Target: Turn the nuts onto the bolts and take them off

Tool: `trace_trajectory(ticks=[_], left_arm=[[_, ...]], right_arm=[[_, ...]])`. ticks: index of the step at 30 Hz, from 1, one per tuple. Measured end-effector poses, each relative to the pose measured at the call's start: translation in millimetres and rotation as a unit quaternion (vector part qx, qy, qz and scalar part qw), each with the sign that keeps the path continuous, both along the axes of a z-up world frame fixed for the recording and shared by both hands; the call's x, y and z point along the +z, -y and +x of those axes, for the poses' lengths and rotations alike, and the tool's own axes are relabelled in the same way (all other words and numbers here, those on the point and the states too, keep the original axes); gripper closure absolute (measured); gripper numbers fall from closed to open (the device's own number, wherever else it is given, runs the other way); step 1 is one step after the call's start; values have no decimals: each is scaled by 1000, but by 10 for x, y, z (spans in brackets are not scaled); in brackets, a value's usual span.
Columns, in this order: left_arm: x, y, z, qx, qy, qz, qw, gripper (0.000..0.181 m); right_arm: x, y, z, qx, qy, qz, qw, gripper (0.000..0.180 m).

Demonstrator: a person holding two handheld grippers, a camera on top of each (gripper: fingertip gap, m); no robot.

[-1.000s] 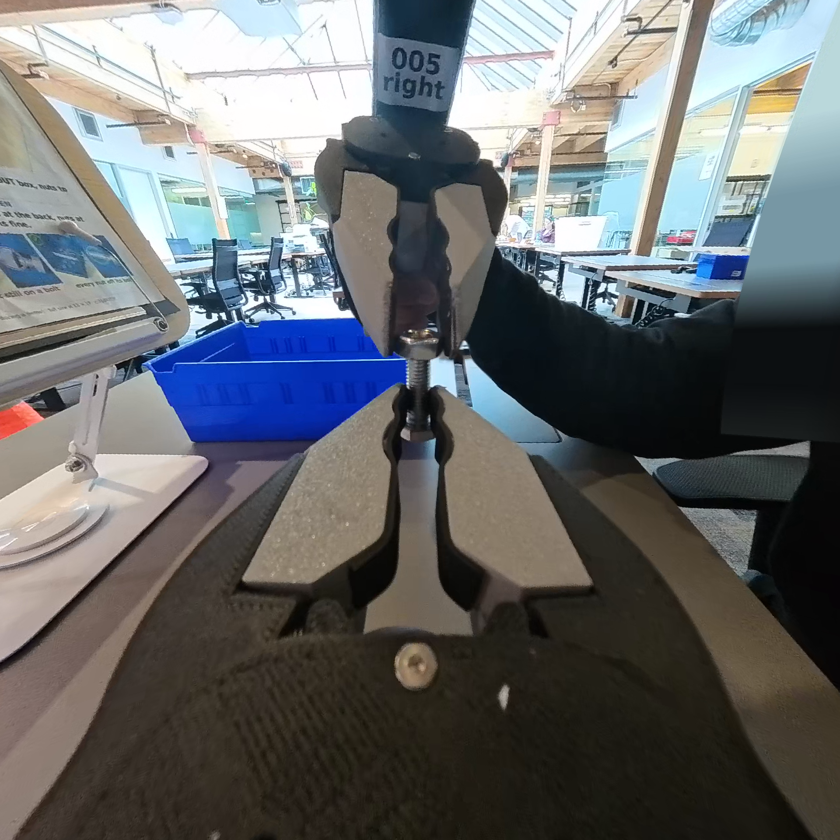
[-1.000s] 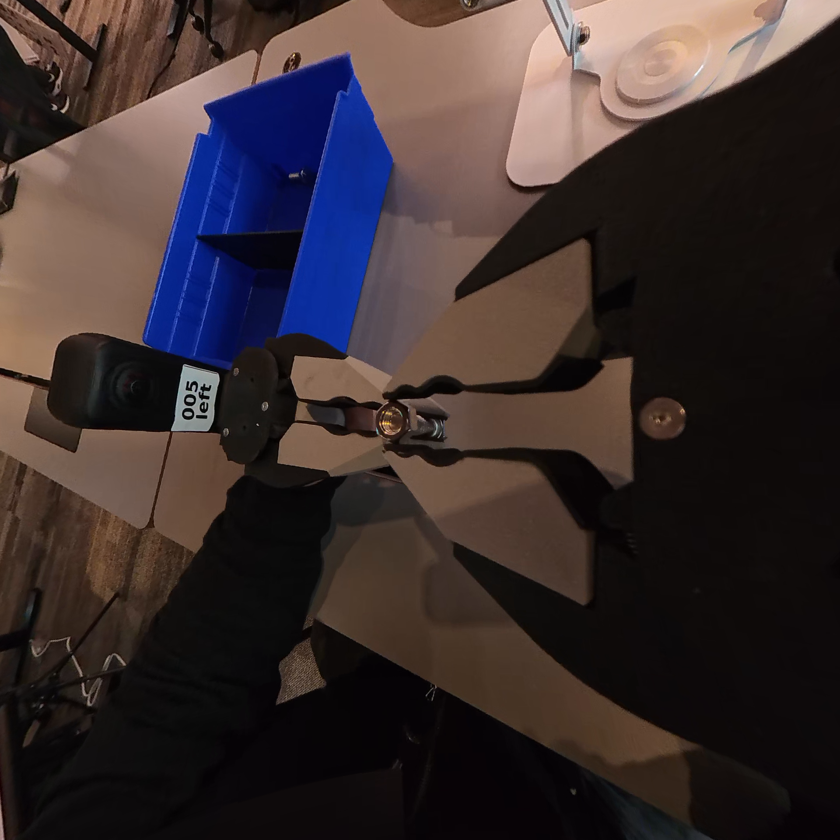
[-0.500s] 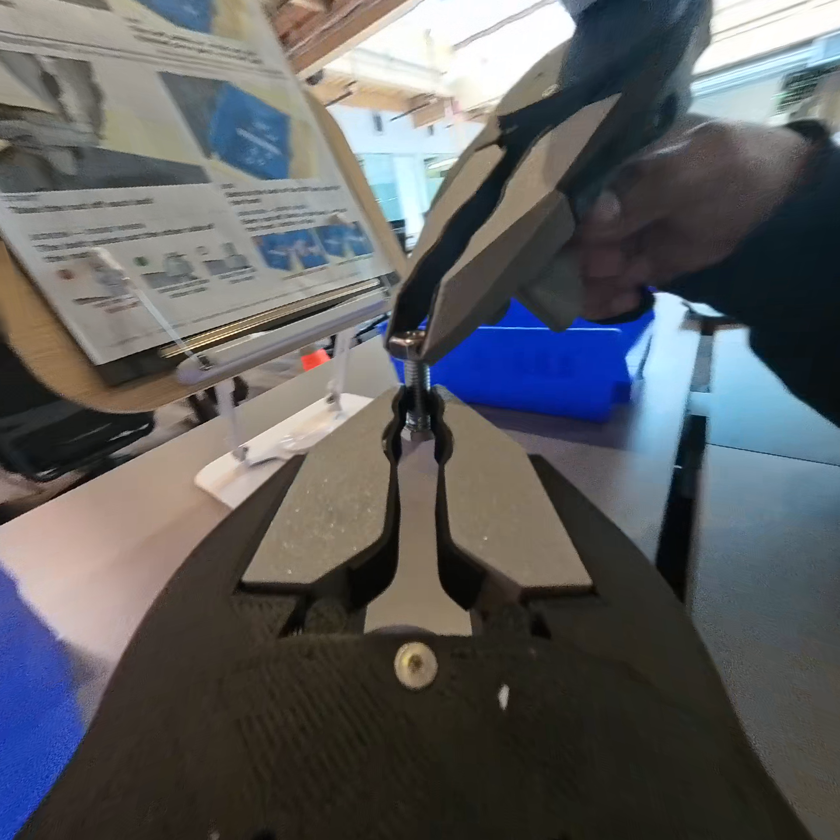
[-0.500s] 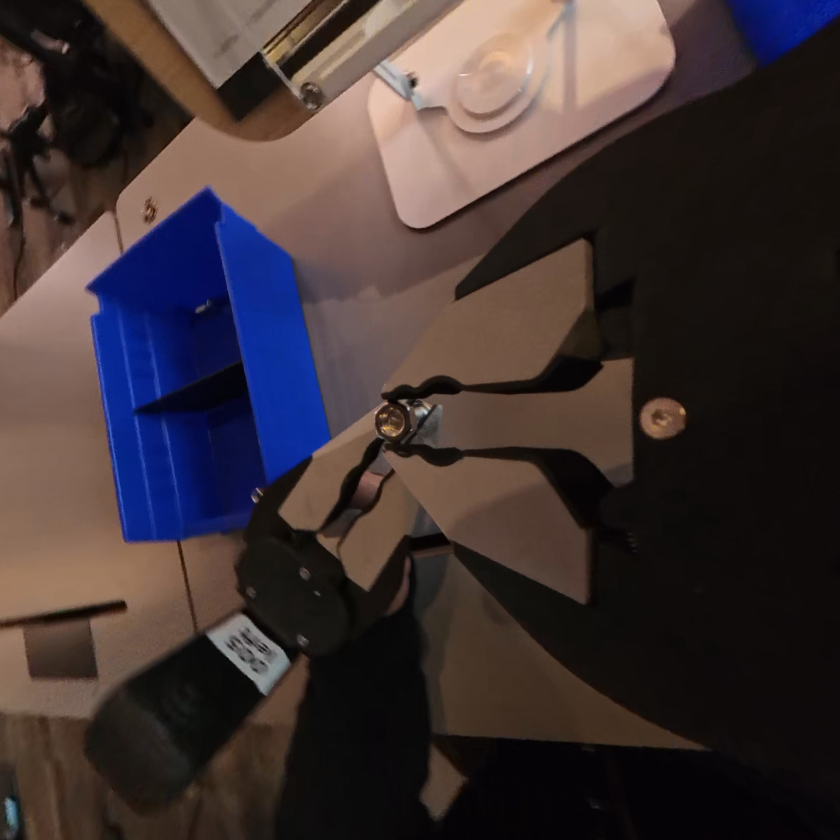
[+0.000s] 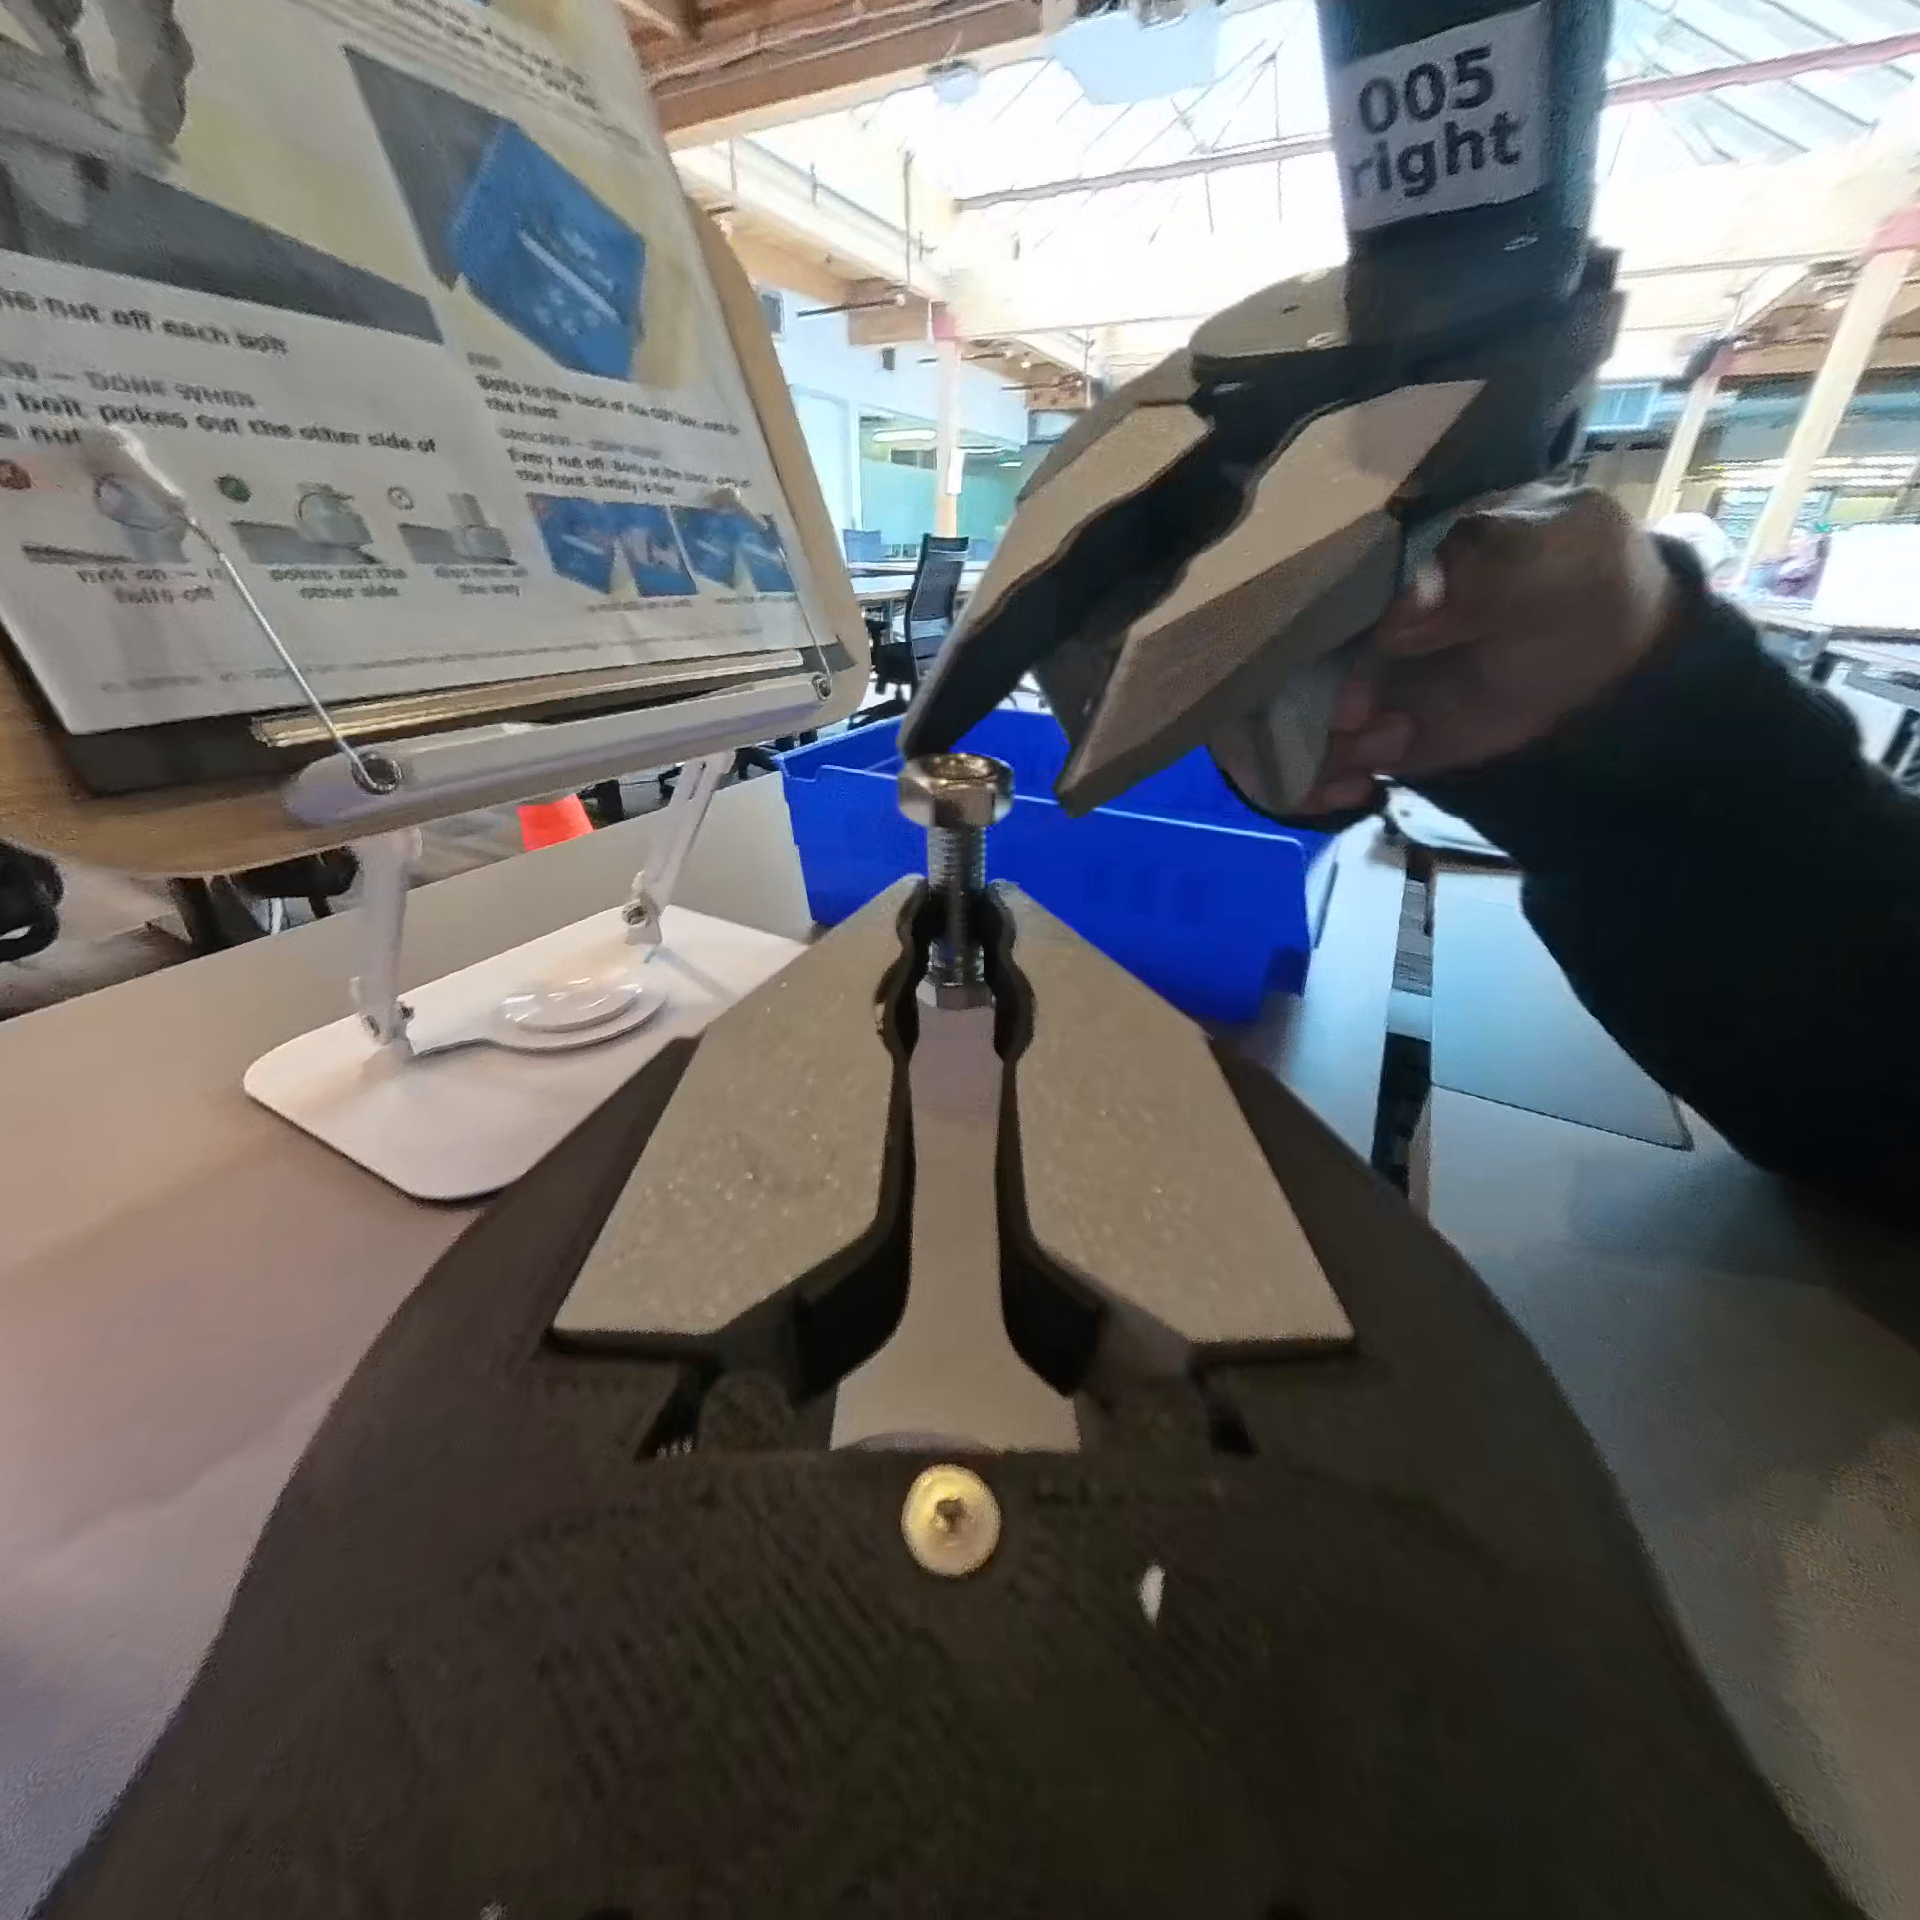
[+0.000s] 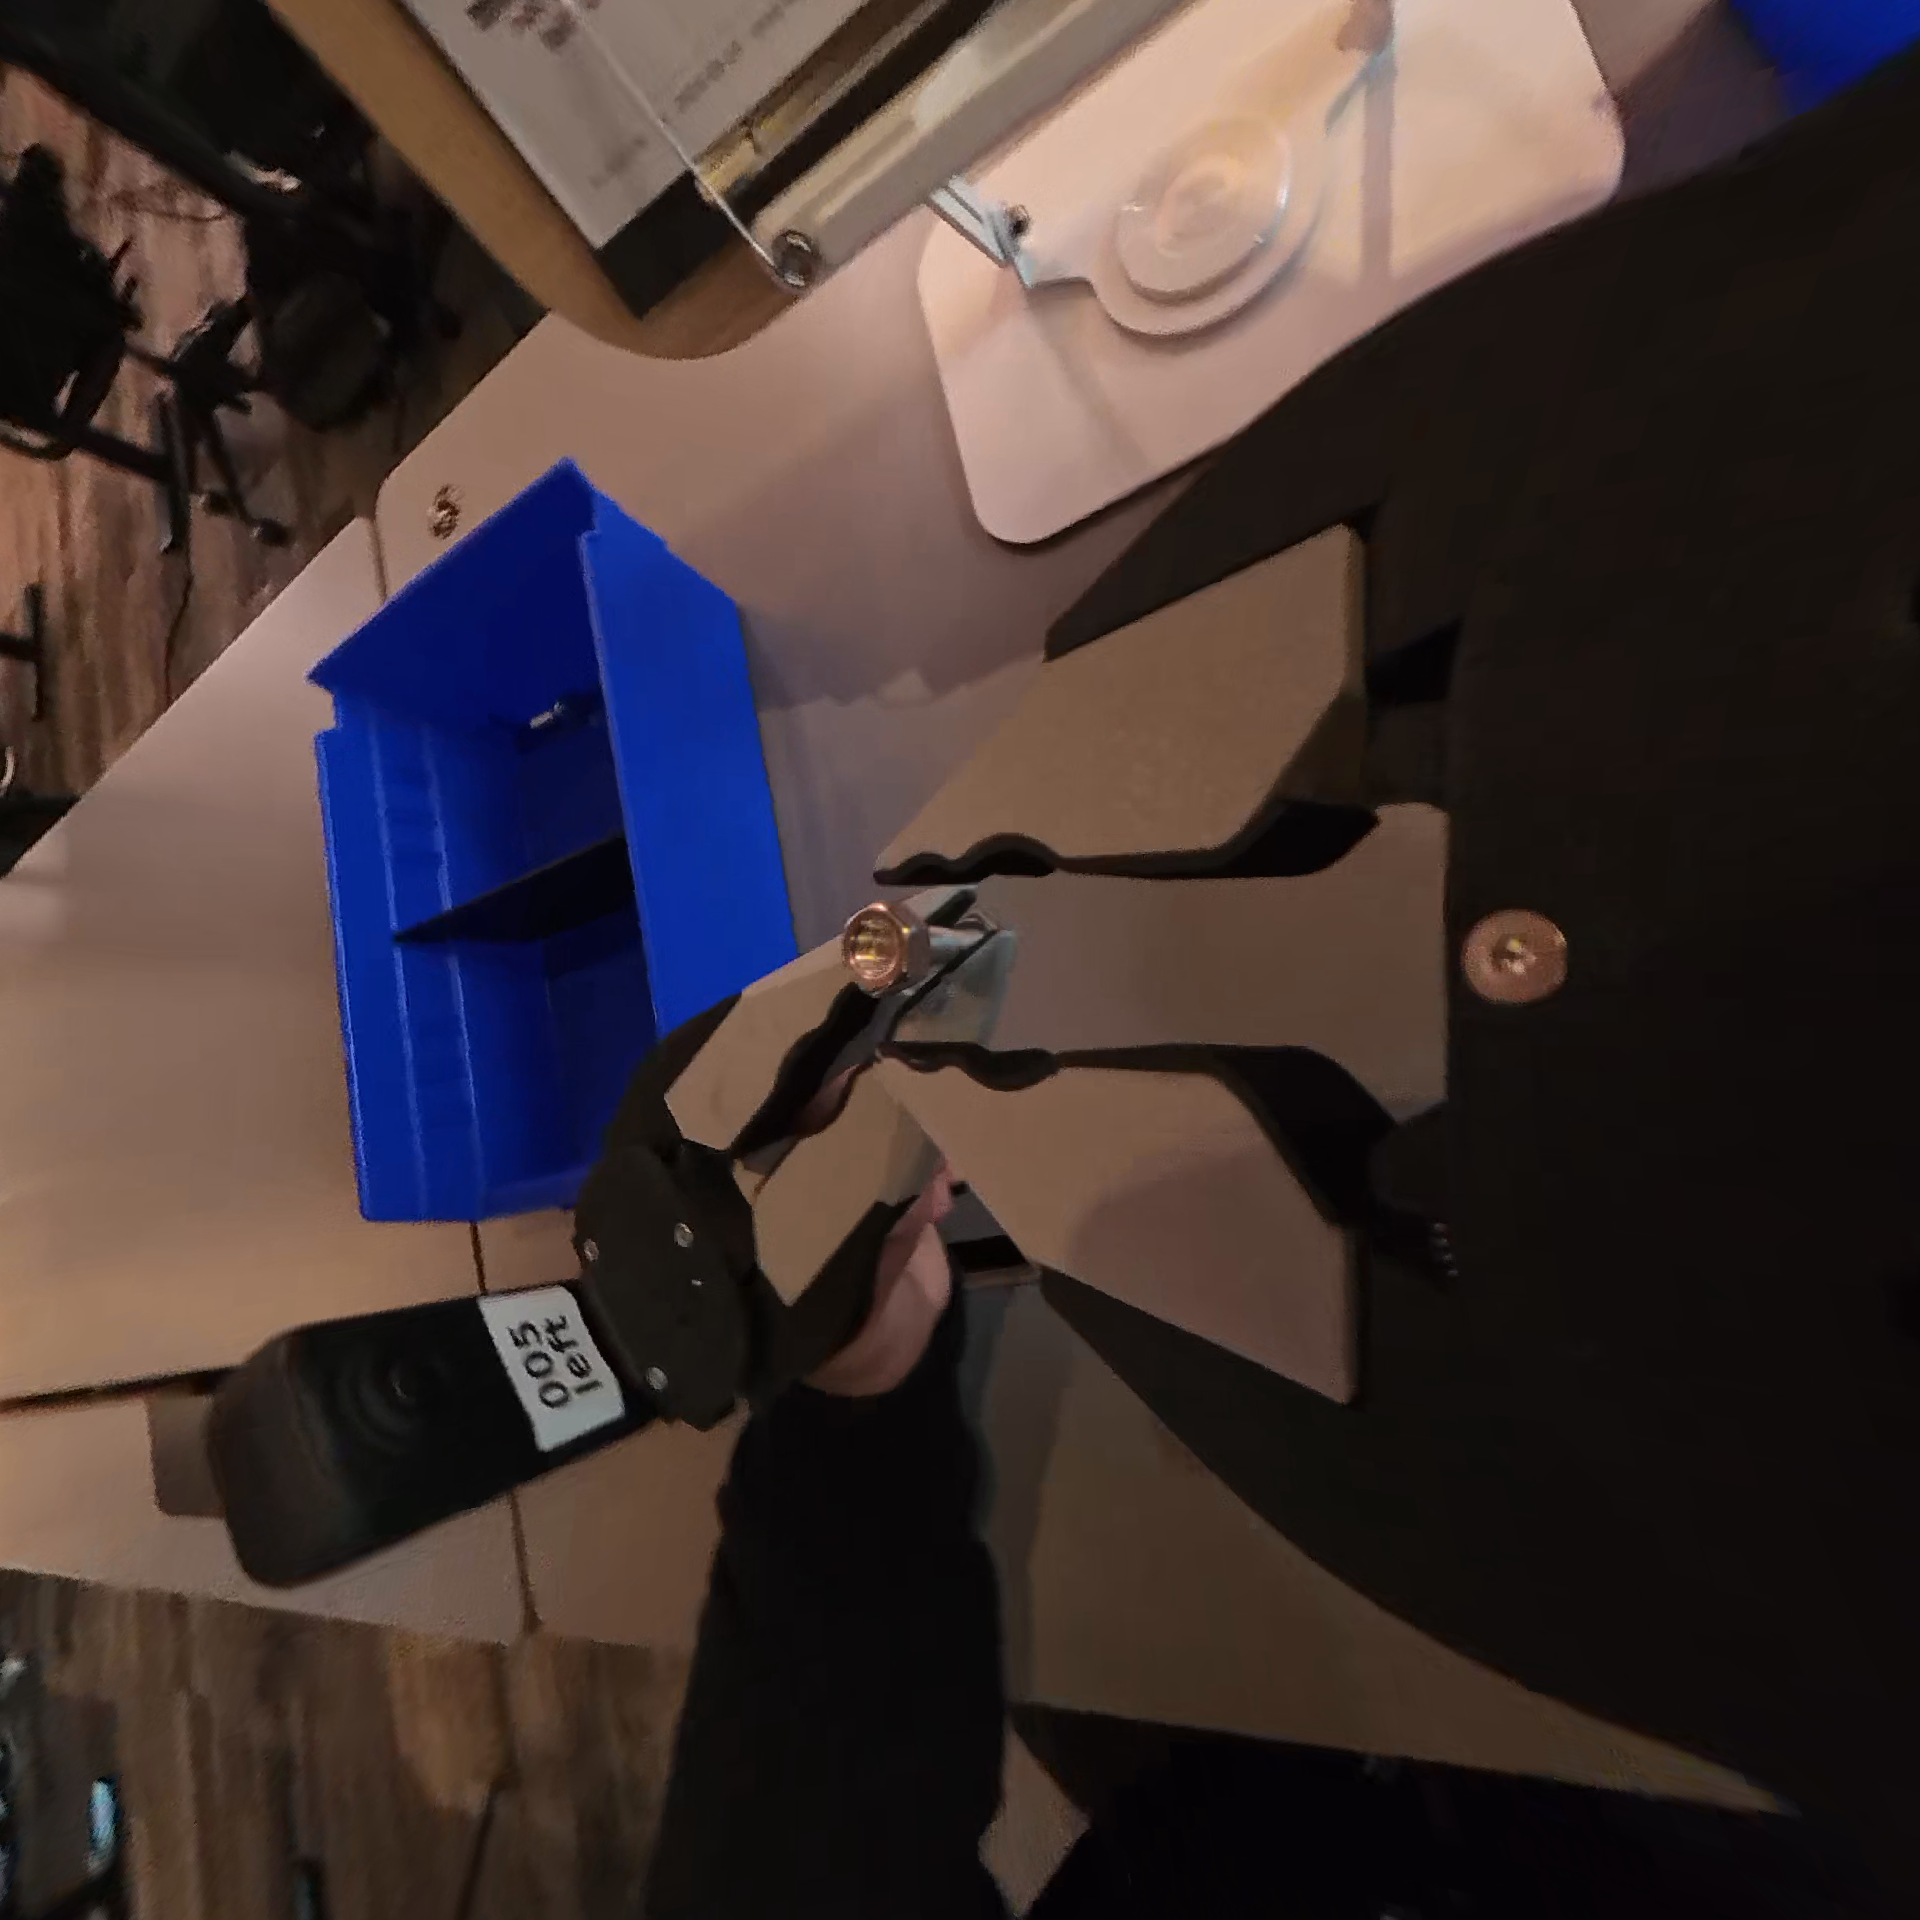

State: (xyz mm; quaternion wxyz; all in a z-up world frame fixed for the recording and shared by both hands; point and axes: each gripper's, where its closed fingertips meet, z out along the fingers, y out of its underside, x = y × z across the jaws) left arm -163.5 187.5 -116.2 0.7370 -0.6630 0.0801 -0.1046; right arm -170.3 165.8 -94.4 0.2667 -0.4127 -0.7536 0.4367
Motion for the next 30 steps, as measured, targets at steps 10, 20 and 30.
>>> trace_trajectory(ticks=[10, 20, 30], left_arm=[[24, 182, 483, -167, -25, 15, 985, 174], [20, 347, 763, -258, -38, 18, 965, 174], [1, 360, 791, -267, -41, 16, 963, 174]], right_arm=[[98, 174, 496, 184, -60, 40, 980, 153], [-38, 372, 684, 261, -46, 49, 963, 151], [-92, 407, 674, 266, -37, 53, 962, 162]])
